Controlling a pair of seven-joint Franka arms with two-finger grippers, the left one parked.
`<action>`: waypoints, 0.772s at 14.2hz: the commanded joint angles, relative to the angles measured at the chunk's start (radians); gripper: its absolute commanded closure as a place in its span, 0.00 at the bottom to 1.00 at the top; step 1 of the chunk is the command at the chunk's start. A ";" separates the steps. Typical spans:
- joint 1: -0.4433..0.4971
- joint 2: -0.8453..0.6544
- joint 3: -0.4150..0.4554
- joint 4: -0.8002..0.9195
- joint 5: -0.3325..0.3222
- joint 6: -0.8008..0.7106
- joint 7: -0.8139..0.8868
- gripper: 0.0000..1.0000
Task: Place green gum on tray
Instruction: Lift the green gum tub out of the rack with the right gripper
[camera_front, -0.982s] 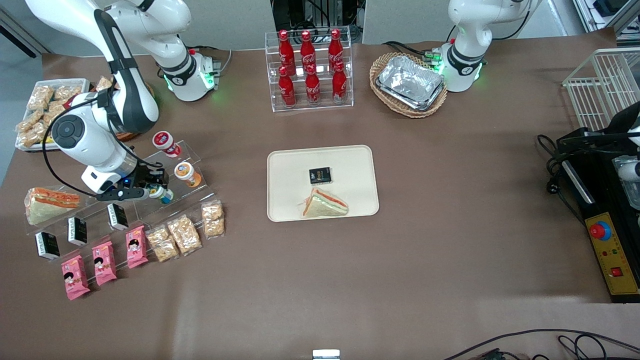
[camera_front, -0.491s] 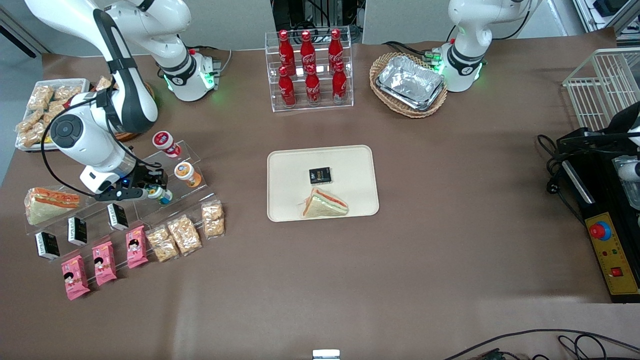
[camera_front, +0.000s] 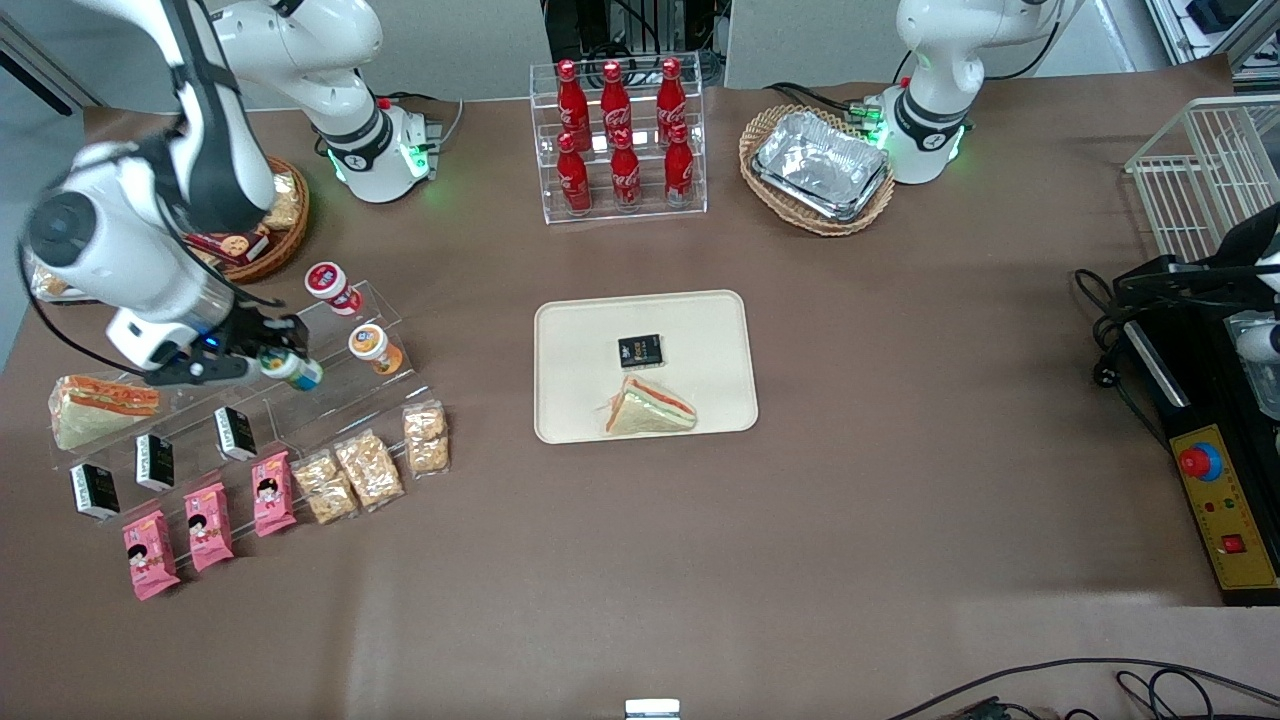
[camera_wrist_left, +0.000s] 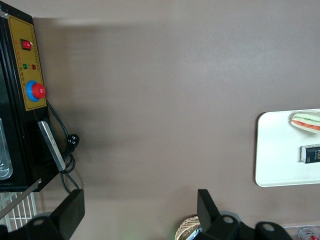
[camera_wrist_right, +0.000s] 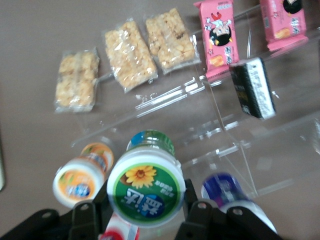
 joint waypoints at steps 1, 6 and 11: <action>0.000 -0.016 0.009 0.246 0.009 -0.316 -0.006 0.73; 0.023 -0.023 0.097 0.365 0.062 -0.474 0.161 0.73; 0.025 -0.011 0.360 0.382 0.151 -0.432 0.573 0.73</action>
